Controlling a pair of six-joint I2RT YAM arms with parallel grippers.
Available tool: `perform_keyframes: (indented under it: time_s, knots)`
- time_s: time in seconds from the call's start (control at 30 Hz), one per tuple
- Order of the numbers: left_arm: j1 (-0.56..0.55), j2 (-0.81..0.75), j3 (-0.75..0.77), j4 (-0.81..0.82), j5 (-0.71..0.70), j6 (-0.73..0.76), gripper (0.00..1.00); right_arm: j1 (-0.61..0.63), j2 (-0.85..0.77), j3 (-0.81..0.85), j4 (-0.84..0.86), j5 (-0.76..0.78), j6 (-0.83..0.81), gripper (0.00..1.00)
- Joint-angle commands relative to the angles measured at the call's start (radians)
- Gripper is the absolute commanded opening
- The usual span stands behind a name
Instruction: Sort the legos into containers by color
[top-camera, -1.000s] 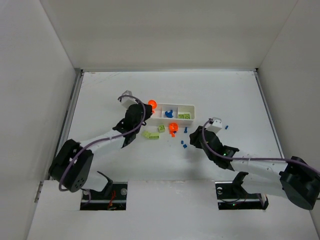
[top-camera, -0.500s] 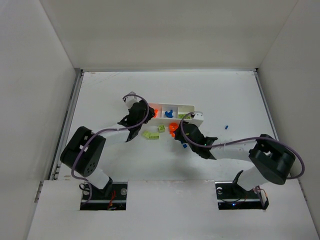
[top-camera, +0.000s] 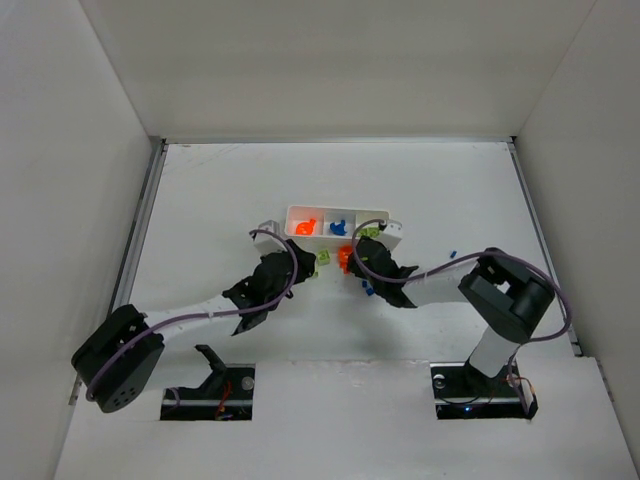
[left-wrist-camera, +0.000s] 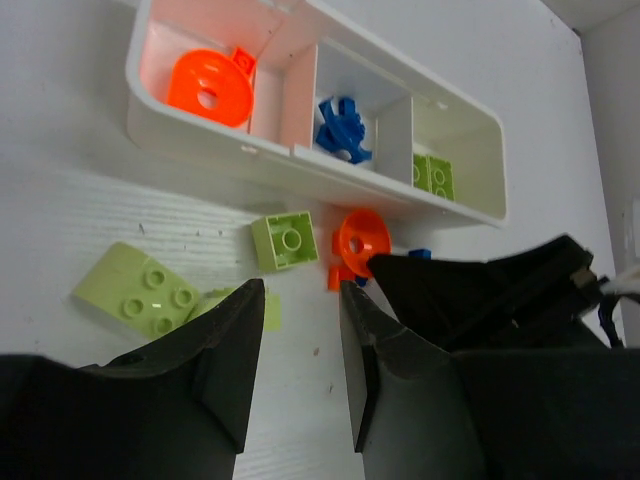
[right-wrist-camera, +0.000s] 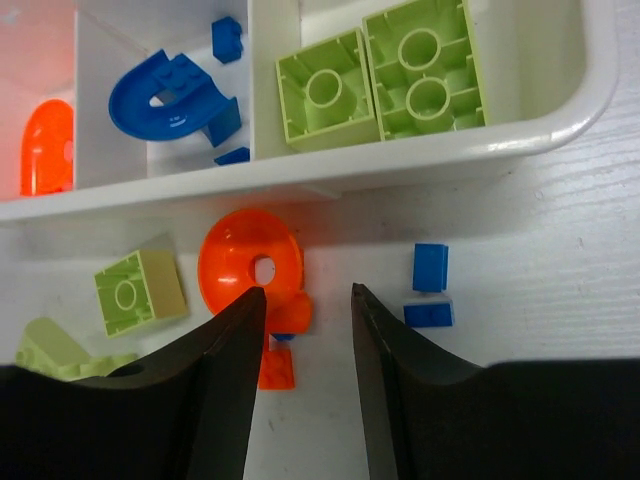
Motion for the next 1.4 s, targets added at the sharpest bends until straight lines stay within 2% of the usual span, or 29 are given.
perform_keyframes:
  time_s: [0.0,0.17,0.27,0.37,0.47,0.67,0.9,1.07,1.17,1.37]
  knots:
    - [-0.056,-0.068,-0.031,0.017,-0.066,0.019,0.33,-0.017,0.027,0.017,0.090,0.004,0.048,0.45]
    - [-0.128,-0.091,-0.048,0.017,-0.123,0.047,0.33,-0.041,0.053,-0.001,0.168,-0.011,0.060,0.38]
    - [-0.155,-0.086,-0.054,0.020,-0.138,0.052,0.33,-0.052,0.064,-0.012,0.211,-0.033,0.060,0.30]
    - [-0.172,-0.094,-0.068,0.026,-0.155,0.053,0.34,-0.051,0.061,-0.030,0.242,-0.036,0.062,0.19]
    - [-0.183,-0.108,-0.080,0.026,-0.161,0.053,0.36,-0.051,0.033,-0.041,0.233,-0.015,0.054,0.12]
    - [-0.172,-0.154,-0.108,0.019,-0.161,0.055,0.36,0.006,-0.094,-0.101,0.219,0.042,0.051,0.10]
    - [-0.111,-0.287,-0.149,-0.016,-0.164,0.081,0.37,0.081,-0.250,-0.110,0.122,0.085,0.028,0.11]
    - [-0.044,-0.407,-0.186,-0.053,-0.164,0.087,0.37,0.075,-0.228,0.032,0.072,0.026,-0.042,0.11]
    - [-0.002,-0.463,-0.213,-0.078,-0.160,0.082,0.38,0.046,-0.134,0.164,0.035,-0.011,-0.076,0.11]
    - [0.024,-0.476,-0.233,-0.076,-0.151,0.078,0.38,0.020,0.067,0.403,-0.059,-0.061,-0.084,0.11]
